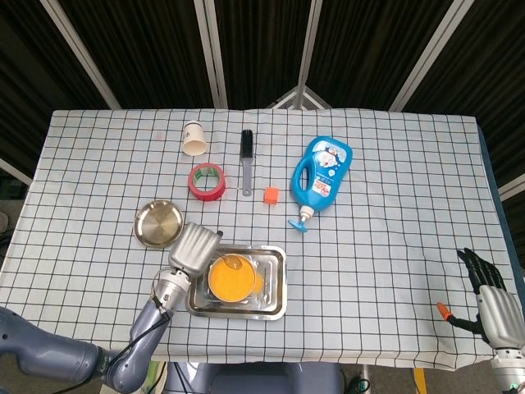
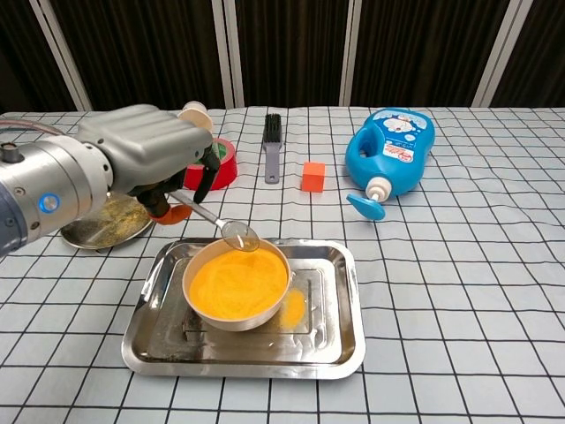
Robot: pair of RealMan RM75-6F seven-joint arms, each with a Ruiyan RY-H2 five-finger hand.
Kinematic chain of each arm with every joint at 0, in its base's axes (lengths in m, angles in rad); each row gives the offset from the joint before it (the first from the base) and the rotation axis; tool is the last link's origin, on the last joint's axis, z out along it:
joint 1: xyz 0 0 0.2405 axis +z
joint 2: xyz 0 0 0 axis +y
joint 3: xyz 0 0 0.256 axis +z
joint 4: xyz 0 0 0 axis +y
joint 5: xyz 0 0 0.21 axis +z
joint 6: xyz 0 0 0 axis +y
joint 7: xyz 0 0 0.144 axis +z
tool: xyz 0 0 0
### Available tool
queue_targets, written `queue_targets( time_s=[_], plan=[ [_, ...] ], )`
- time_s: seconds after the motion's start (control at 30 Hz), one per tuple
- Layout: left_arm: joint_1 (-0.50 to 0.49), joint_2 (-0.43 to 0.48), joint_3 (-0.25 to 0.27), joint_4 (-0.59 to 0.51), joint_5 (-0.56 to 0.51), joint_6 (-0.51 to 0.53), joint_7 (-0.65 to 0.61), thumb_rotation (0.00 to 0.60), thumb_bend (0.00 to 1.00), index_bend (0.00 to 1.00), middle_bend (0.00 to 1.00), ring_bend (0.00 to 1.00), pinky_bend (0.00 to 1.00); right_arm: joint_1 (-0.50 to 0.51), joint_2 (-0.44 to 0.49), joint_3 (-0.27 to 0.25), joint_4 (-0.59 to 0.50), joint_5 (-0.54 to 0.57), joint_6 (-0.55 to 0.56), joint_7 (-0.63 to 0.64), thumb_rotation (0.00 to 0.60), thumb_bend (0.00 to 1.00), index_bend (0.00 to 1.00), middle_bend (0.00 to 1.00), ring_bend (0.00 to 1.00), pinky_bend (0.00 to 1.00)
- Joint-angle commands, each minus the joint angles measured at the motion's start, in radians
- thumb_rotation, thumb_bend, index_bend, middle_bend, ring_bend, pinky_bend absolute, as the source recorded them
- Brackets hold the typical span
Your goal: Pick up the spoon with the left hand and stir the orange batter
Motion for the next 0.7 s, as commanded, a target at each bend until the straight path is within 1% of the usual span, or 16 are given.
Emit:
queue_targets(
  time_s=[0.03,0.23,0.3,0.5,0.7],
  plan=[
    [-0.028,0.035,0.105,0.095,0.19,-0.039,0.068,0.6,0.73,0.79,1.0,1.0,1.0,0.0,0.0,0.0,0.0,0.0,0.0,0.001,0.6,0.31,0.0,0.0,0.0,0.0],
    [-0.049,0.063,0.155,0.175,0.313,-0.095,0.124,0.6,0.73,0.79,1.0,1.0,1.0,0.0,0.001,0.0,0.0,-0.001,-0.001,0.002,0.6,0.31,0.0,0.0,0.0,0.0],
    [-0.049,0.067,0.16,0.19,0.333,-0.114,0.124,0.6,0.73,0.79,1.0,1.0,1.0,0.0,0.001,0.0,-0.001,-0.001,-0.001,0.001,0.6,0.31,0.0,0.0,0.0,0.0],
    [-0.044,0.065,0.166,0.216,0.389,-0.149,0.14,0.6,0.73,0.79,1.0,1.0,1.0,0.001,0.0,0.0,-0.002,0.0,-0.002,-0.001,0.6,0.31,0.0,0.0,0.0,0.0],
    [-0.034,0.049,0.145,0.223,0.413,-0.173,0.145,0.6,0.73,0.79,1.0,1.0,1.0,0.0,0.001,0.0,-0.002,0.0,-0.001,0.003,0.6,0.31,0.0,0.0,0.0,0.0]
  ],
)
